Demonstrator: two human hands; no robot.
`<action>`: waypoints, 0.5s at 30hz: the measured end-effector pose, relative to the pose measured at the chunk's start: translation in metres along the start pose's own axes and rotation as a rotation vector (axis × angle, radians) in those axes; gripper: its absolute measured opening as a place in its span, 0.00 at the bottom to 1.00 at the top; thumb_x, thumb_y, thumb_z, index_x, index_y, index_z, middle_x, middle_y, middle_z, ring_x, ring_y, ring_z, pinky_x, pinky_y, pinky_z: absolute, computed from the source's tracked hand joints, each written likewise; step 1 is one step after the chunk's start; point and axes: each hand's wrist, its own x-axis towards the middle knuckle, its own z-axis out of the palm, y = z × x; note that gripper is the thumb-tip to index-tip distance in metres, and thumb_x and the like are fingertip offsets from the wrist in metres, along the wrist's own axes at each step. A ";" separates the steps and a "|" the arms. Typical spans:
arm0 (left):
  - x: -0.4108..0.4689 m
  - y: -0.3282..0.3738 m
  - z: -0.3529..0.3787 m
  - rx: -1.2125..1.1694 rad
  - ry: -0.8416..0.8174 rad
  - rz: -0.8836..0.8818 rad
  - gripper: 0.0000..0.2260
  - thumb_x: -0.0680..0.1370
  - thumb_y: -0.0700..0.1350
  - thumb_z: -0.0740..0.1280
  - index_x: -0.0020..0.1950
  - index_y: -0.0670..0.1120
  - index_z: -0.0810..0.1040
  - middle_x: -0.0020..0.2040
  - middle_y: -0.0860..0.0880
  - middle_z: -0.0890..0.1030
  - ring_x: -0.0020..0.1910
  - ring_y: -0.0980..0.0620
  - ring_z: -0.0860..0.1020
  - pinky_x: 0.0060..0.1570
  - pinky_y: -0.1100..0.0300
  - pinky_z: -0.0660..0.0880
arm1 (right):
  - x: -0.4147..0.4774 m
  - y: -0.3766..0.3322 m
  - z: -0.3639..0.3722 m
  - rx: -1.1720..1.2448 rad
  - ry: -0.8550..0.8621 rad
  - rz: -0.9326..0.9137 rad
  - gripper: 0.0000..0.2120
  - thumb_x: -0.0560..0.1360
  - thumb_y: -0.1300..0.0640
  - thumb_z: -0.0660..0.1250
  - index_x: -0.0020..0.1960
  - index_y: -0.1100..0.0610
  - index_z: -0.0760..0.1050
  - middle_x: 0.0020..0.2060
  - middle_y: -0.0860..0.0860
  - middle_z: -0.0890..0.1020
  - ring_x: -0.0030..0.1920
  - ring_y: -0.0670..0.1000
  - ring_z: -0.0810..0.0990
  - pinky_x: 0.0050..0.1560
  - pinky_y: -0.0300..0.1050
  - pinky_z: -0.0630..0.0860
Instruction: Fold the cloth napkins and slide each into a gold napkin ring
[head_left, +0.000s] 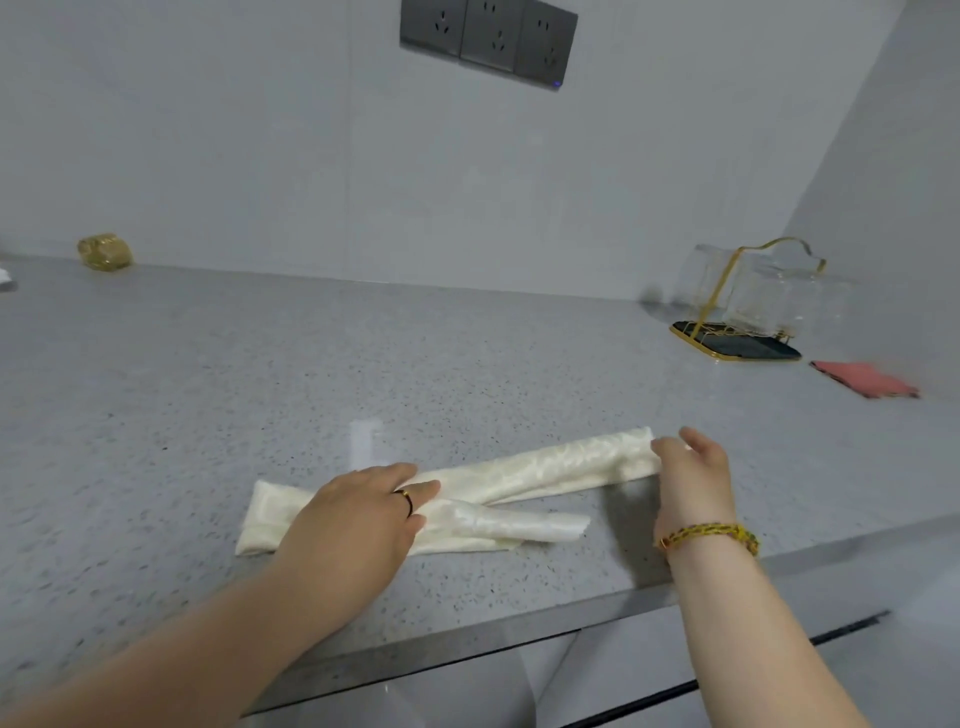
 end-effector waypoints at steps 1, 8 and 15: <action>0.000 0.002 -0.001 -0.027 0.002 -0.009 0.14 0.63 0.48 0.67 0.46 0.53 0.84 0.46 0.52 0.84 0.40 0.54 0.83 0.39 0.60 0.79 | 0.008 -0.005 0.003 0.093 0.002 0.091 0.21 0.77 0.63 0.59 0.69 0.61 0.62 0.53 0.54 0.73 0.51 0.53 0.73 0.59 0.50 0.69; -0.002 0.006 0.000 -0.100 -0.008 -0.051 0.20 0.81 0.53 0.44 0.74 0.58 0.57 0.75 0.59 0.54 0.73 0.58 0.56 0.70 0.66 0.52 | 0.018 -0.011 0.031 0.520 -0.038 0.365 0.12 0.75 0.59 0.62 0.57 0.62 0.68 0.48 0.57 0.74 0.44 0.53 0.75 0.48 0.51 0.77; 0.000 0.001 0.000 -0.026 -0.014 -0.009 0.12 0.67 0.50 0.63 0.44 0.56 0.84 0.43 0.55 0.84 0.37 0.55 0.83 0.36 0.62 0.79 | -0.021 -0.010 0.060 0.199 -0.611 0.343 0.06 0.75 0.63 0.63 0.50 0.65 0.72 0.45 0.60 0.78 0.47 0.57 0.78 0.44 0.45 0.76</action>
